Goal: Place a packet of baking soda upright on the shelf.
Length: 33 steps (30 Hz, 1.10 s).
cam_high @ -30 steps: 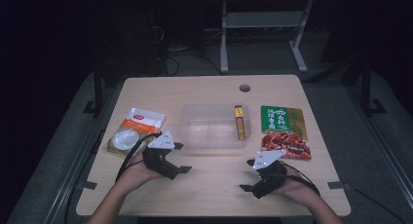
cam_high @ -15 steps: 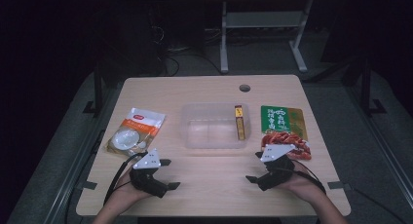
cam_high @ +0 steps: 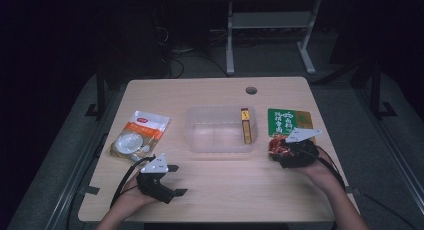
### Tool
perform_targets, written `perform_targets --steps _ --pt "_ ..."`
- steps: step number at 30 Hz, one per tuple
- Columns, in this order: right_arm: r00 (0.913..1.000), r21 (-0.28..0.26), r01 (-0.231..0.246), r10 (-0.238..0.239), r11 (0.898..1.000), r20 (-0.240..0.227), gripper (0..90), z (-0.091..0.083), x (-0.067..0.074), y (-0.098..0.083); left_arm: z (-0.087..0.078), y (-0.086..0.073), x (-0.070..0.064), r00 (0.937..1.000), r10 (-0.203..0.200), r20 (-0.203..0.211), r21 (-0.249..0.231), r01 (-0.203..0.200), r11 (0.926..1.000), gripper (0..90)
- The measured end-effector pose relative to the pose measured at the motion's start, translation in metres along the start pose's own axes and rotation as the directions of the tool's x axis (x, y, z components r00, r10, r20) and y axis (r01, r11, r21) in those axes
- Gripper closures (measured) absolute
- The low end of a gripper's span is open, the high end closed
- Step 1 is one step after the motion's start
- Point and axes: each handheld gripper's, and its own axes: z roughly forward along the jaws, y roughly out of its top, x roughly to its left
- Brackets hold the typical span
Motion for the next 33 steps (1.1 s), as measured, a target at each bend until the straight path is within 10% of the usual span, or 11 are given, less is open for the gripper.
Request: perform_targets --steps 13,28,33 --pt "0.9813 0.060 -0.126 0.116 0.990 0.154 89.4 -0.006 -0.061 -0.023 0.003 -0.002 0.003 1.0000 0.006 0.002 0.017 -0.006 0.9998 14.0" --pt "0.9891 0.176 -0.098 0.076 0.980 0.126 90.0 0.012 -0.079 -0.022 0.005 -0.002 0.001 0.9994 -0.012 0.032 0.022 0.011 0.9997 14.1" --pt "0.9893 0.283 0.008 -0.048 0.959 0.137 90.0 0.020 -0.074 -0.011 0.006 -0.003 0.002 0.9993 -0.013 0.035 0.027 0.012 0.9996 14.1"
